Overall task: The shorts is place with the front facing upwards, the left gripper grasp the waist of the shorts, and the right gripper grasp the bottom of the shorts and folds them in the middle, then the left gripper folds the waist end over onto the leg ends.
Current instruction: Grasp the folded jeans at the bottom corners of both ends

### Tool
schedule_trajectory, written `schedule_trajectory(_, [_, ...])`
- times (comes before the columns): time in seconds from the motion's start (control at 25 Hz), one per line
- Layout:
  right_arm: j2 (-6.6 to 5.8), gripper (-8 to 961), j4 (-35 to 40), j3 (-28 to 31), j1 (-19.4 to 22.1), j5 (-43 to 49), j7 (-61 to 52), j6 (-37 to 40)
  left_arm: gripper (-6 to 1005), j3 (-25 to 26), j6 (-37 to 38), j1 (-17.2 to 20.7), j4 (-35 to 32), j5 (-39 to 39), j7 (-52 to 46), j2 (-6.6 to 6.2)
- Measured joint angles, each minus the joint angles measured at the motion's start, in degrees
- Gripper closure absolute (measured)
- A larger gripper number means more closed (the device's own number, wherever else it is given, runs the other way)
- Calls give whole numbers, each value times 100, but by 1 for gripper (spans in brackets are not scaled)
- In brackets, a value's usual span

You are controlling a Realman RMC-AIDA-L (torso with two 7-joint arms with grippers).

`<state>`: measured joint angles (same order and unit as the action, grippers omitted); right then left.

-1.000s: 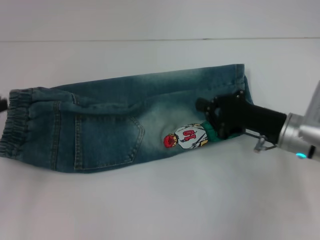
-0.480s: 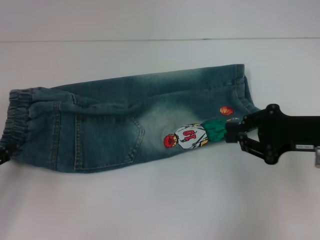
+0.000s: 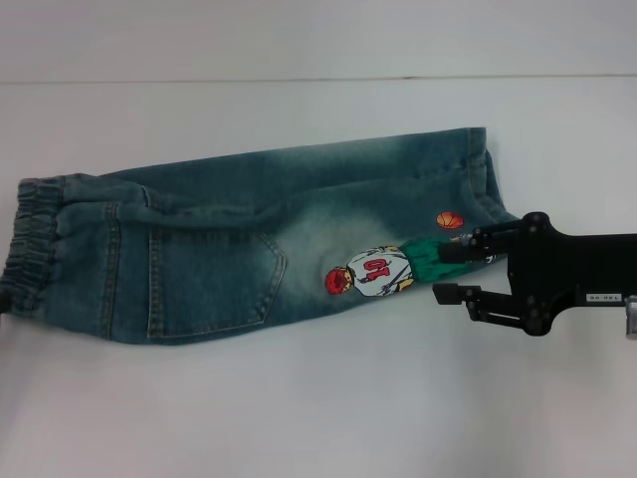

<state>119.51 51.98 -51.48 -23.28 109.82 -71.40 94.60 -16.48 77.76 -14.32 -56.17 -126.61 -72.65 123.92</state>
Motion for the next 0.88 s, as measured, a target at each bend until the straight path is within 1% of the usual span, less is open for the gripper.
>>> schedule_trajectory(0.24, [3,530,-16,11,8,5,10,-59,282,-77,-166,-178,132,-327,-54,-4])
schedule_trajectory(0.44, [1,531,-35,26,11,5,8,-185,284,-247,-130,-202,147,-365,-121,0])
schedule_trajectory(0.52, [7,532,-38,-1,8,7,5,-194,285,-394,-201,-244,151,-455,-221,3])
schedule_trajectory(0.72, [19,533,-47,-25,11,7,8,-289,287,-511,47,-278,40,-533,-415,1])
schedule_trajectory(0.88, [28,535,-48,-29,34,6,3,-324,298,-527,90,-269,-10,-549,-489,0])
